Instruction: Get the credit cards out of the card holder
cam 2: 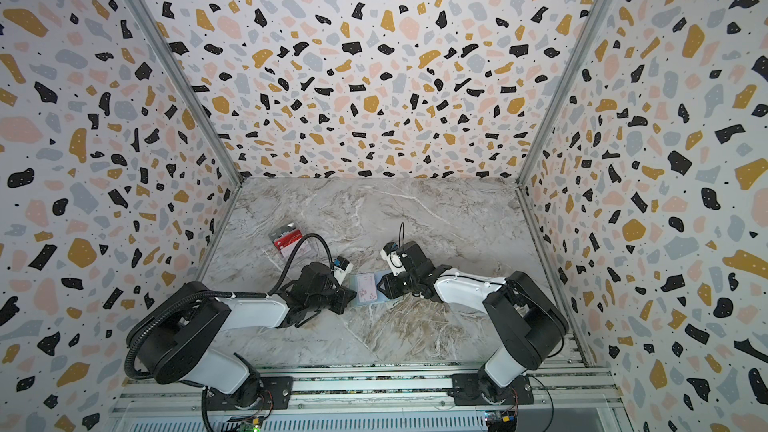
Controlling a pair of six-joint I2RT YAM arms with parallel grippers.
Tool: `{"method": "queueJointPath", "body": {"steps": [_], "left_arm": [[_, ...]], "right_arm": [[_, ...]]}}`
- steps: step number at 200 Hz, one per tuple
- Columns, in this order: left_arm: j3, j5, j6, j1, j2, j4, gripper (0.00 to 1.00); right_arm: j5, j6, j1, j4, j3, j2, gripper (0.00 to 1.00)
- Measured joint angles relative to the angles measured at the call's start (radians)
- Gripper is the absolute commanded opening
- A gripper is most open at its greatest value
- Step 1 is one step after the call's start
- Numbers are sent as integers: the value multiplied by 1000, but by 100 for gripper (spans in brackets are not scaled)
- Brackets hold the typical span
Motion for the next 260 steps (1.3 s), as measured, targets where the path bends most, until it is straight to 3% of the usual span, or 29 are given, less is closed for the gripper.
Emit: {"method": "queueJointPath", "body": {"steps": [110, 260], "left_arm": [[0, 0, -1, 0, 0, 0, 0], [6, 1, 0, 0, 7, 0, 0]], "right_arm": [[-126, 122, -24, 111, 11, 132, 32], [-231, 186, -44, 177, 15, 175, 29]]}}
